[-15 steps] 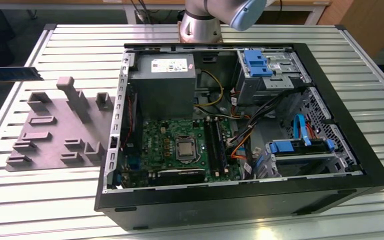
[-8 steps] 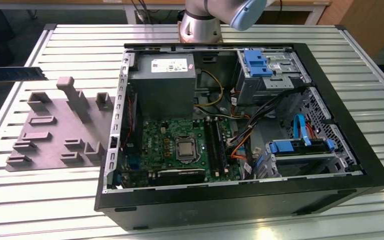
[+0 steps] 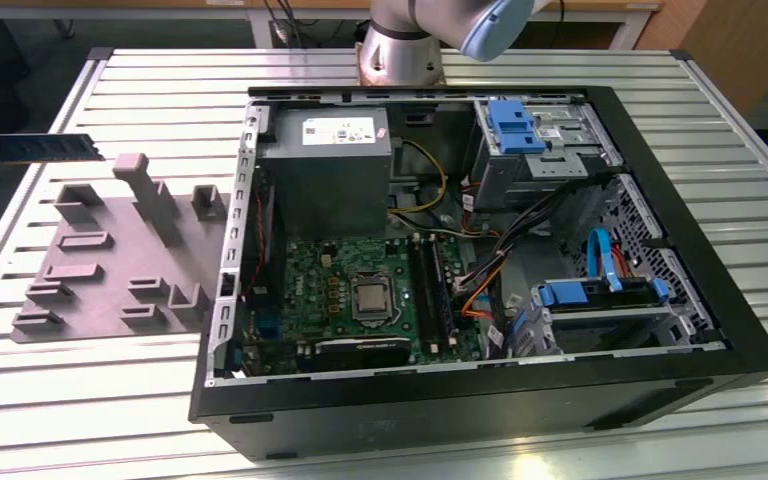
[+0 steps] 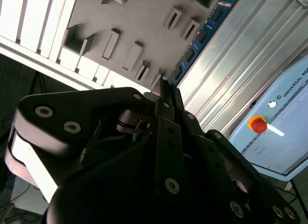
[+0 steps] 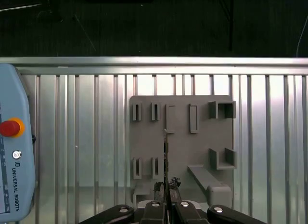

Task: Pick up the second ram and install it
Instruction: 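Pick up the second ram and move it above second insertion slot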

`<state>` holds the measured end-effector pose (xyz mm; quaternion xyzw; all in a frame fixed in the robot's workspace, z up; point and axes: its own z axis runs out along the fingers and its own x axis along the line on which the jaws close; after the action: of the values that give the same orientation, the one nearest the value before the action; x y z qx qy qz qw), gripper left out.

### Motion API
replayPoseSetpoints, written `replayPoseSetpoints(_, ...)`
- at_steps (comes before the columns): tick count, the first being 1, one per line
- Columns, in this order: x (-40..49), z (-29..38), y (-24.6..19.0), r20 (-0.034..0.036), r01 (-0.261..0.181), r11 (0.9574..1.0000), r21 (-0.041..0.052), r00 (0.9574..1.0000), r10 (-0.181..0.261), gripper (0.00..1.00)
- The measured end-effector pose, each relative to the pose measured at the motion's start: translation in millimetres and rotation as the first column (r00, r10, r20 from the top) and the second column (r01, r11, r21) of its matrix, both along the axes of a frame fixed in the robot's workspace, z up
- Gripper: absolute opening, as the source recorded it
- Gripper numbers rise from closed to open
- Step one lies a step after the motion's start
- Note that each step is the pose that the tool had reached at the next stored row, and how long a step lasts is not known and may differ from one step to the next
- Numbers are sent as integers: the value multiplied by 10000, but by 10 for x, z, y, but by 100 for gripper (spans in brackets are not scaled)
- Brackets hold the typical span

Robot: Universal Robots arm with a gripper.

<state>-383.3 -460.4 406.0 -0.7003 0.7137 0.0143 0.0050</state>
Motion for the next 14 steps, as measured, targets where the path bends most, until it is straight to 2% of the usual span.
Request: replayPoseSetpoints(14,133,0,0,0,0,10000,0,10000,0,14)
